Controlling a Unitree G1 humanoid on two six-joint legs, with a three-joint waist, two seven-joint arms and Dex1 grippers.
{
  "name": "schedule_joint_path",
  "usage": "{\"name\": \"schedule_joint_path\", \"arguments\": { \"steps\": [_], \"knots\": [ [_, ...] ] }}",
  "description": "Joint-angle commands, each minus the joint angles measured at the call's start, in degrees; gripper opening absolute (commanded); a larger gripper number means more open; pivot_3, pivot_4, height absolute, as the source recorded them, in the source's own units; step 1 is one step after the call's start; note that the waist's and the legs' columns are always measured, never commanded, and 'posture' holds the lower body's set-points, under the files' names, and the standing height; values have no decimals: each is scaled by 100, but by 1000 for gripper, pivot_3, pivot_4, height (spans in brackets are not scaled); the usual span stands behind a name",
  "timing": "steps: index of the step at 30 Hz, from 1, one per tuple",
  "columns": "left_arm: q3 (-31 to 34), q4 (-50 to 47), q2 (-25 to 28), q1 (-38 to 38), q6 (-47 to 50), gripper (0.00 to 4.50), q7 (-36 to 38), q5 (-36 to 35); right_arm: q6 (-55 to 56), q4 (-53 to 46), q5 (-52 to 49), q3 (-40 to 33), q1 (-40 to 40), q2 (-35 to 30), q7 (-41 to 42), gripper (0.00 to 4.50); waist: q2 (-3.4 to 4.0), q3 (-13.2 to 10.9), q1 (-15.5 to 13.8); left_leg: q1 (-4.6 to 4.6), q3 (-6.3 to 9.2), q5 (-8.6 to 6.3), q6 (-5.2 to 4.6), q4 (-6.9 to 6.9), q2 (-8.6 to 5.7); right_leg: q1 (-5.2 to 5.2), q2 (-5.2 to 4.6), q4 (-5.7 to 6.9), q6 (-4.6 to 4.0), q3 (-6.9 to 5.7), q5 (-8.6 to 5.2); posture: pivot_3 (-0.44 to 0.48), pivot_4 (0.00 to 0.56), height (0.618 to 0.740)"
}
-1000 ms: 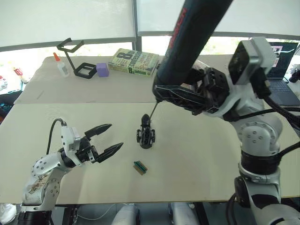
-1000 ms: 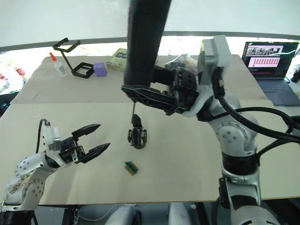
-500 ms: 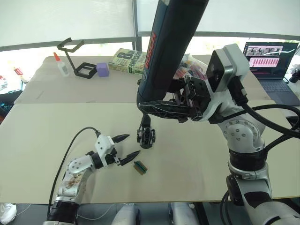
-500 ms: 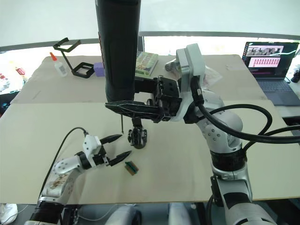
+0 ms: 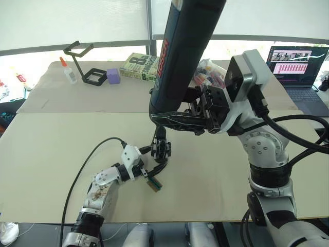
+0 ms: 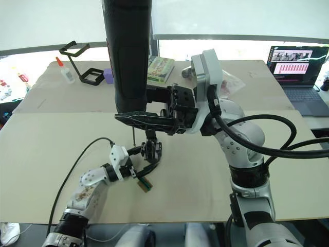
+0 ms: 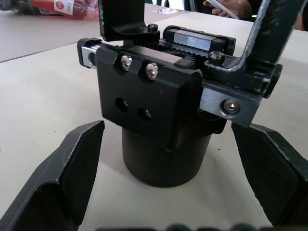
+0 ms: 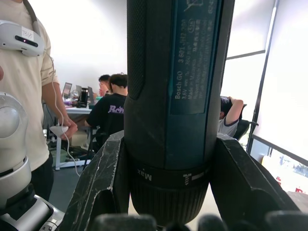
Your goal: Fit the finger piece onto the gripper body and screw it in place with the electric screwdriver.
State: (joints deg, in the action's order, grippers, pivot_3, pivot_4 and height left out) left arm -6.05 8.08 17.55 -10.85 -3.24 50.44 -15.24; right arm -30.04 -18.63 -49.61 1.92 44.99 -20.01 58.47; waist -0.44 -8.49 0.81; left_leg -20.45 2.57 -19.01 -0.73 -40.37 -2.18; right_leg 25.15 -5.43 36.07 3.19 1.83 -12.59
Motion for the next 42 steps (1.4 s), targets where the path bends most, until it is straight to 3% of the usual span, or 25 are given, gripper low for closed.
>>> {"name": "schedule_joint_path", "arguments": {
  "steps": [1, 6, 9, 12, 21, 29, 39, 42],
  "knots": [
    [-75, -68, -81, -158, 82, 4463, -186, 120, 150, -257, -58, -133, 124, 16, -53, 1916, 0, 0, -11, 0, 0, 0, 0, 0, 0, 0, 0, 0, 0, 0, 0, 0, 150, 740],
    [-159, -88, 33, -231, 364, 4463, -145, 182, 150, -289, -38, -139, 103, 7, -85, 1916, 0, 0, -1, -1, 1, 0, 1, 1, -1, 1, 1, 0, 0, 0, 0, 0, 150, 740],
    [-98, -115, 89, -224, 636, 3711, -65, 23, 146, -310, -22, -156, 96, -5, -104, 1916, 0, 0, 1, -1, 1, 0, 1, 0, 0, 1, 1, 1, 0, 0, 0, 0, 150, 740],
    [-75, -87, 113, -250, 685, 2372, 61, -67, 146, -328, -10, -171, 87, -16, -118, 1916, 0, 0, 11, 1, 0, 1, 1, 0, 1, 0, 2, 1, 0, 0, 0, 0, 150, 740],
    [-72, 450, -9, -745, 182, 2371, 341, -54, 110, -396, -45, -194, 45, -68, -154, 1916, 0, 0, -17, -3, 2, 1, 2, -4, -3, 1, 0, 1, 0, -3, 0, 0, 150, 740],
    [-117, 1521, 190, -1473, -379, 2371, 1293, 0, 77, -452, -82, -223, 5, -128, -171, 1916, 0, 0, 8, -15, 2, 2, 2, -7, -5, 7, 3, 8, 1, -9, 0, 0, 150, 740],
    [-165, 1552, 94, -1362, -160, 2371, 1371, -11, 50, -557, -123, -241, -62, -165, -263, 1916, 0, 0, 19, -45, 19, -1, -3, -42, -7, 11, 1, 12, 6, -31, 4, 0, 150, 740],
    [-90, 1432, 58, -1286, -176, 3822, 1251, -20, 49, -559, -129, -233, -60, -165, -286, 1916, 0, 0, 18, -44, 20, -1, -3, -42, -6, 10, 1, 12, 6, -32, 3, 0, 150, 740]
  ]
}}
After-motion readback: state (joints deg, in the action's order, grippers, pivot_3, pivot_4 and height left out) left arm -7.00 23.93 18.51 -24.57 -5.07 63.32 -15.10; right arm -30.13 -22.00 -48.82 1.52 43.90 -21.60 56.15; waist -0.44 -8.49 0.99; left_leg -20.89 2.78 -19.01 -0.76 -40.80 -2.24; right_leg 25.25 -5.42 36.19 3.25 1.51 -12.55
